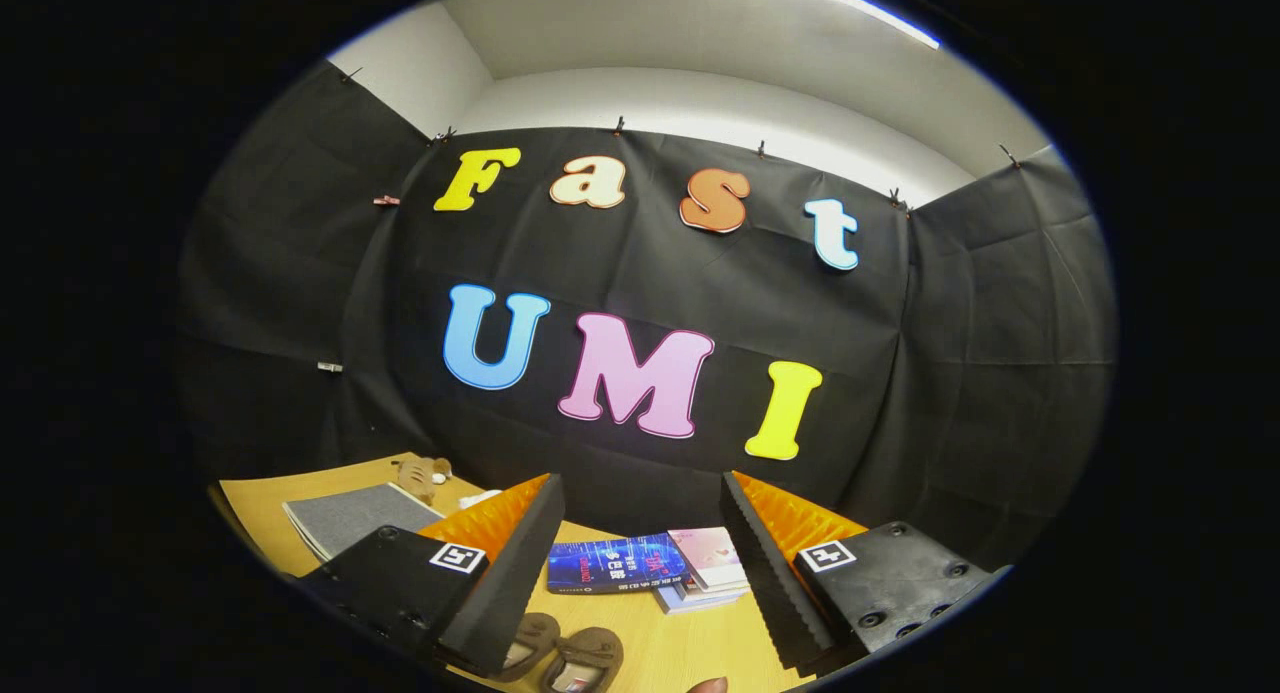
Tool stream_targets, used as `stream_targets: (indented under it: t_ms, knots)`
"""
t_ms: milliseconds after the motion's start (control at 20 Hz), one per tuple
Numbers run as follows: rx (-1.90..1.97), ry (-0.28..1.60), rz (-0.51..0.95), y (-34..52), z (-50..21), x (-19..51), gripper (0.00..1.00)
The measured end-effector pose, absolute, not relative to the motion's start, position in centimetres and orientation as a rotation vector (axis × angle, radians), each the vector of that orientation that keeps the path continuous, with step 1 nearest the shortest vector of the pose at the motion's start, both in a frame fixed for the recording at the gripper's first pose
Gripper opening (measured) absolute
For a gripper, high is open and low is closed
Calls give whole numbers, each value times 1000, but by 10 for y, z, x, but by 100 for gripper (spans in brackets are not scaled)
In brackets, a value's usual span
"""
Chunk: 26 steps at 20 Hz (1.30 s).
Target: Open the storage box then place both shoes into the box .Put the left shoe in first, then the right shoe, with the right side of both shoes facing outward in a uniform manner.
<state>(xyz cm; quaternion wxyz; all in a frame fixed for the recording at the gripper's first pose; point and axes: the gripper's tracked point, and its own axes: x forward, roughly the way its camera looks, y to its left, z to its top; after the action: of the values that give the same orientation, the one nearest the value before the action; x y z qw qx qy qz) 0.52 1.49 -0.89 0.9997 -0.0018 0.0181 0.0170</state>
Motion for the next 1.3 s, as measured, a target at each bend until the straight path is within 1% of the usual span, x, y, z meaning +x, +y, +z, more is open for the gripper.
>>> stream_targets:
  t_ms: [300,400,500,600,700,750,850,950,1050,1300]
  knots:
    - [21,161,160,57,-46,2,97]
    - [66,196,297,96,-60,-2,97]
    - [163,251,514,147,-80,-15,97]
    - [315,376,716,193,-109,-36,97]
    - [542,547,817,217,-132,-46,98]
    - [669,638,828,227,-144,-41,99]
    - [885,760,810,235,-168,-29,97]
    - [983,817,785,241,-203,-2,97]
    - [1034,871,797,258,-235,13,97]
    - [1242,982,838,298,-268,33,97]
